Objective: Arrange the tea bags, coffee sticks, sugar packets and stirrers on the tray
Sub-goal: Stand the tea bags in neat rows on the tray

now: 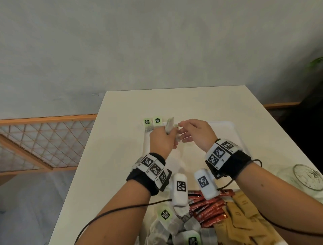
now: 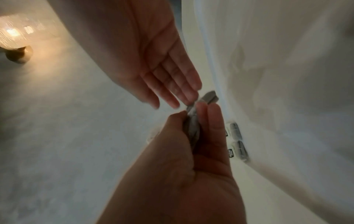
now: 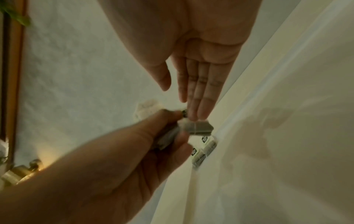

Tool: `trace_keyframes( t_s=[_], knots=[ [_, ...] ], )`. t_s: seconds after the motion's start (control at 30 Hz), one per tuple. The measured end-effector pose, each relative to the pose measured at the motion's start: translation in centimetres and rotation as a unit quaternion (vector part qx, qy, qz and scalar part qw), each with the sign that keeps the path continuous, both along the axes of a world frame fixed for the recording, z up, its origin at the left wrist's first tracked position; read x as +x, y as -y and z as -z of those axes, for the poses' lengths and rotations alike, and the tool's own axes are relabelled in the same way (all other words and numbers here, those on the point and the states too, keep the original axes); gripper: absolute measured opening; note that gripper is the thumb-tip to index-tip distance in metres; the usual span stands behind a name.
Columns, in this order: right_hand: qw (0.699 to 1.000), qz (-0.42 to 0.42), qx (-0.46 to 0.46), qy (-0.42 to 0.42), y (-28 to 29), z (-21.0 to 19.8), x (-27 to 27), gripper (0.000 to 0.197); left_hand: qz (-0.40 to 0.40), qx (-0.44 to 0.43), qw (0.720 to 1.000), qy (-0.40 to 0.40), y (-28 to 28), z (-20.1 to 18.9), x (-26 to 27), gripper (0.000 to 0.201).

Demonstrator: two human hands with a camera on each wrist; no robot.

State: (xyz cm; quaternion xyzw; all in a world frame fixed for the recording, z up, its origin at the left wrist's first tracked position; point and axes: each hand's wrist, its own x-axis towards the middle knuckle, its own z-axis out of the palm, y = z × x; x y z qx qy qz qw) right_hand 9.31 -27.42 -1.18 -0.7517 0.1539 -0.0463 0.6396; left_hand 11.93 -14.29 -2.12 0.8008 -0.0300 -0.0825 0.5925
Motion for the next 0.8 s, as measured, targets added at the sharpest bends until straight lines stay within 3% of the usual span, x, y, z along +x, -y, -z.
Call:
trace_keyframes(
  t_s=[0.2, 0.33, 0.57, 0.67, 0.8],
  knots=[
    [0.999, -0.002, -0.024, -0.042, 1.7, 1.4, 0.7, 0.016, 0.055, -0.082, 0.990, -0.103, -1.1, 0.0, 1.3, 0.008],
    [0.998, -0.014, 0.010, -0.057, 1.6, 2.9, 1.9, 0.003, 0.075, -0.085, 0.984, -0.140, -1.4, 0.8, 1.9, 0.013],
    [0.990, 0.004, -0.023, -0.142, 2.0, 5.8, 4.7, 0.004, -0.010, -0.132, 0.971, -0.197, -4.0, 2.9, 4.2, 0.021],
    [0.990, 0.034, -0.030, -0.137, 2.1, 6.0, 6.4, 0.005, -0.019, -0.157, 0.967, -0.201, -5.4, 3.0, 5.6, 0.016],
    [0.990, 0.045, -0.064, -0.121, 1.3, 5.4, 8.9, 0.005, -0.027, -0.204, 0.951, -0.230, -6.5, 2.9, 7.1, 0.027]
  ],
)
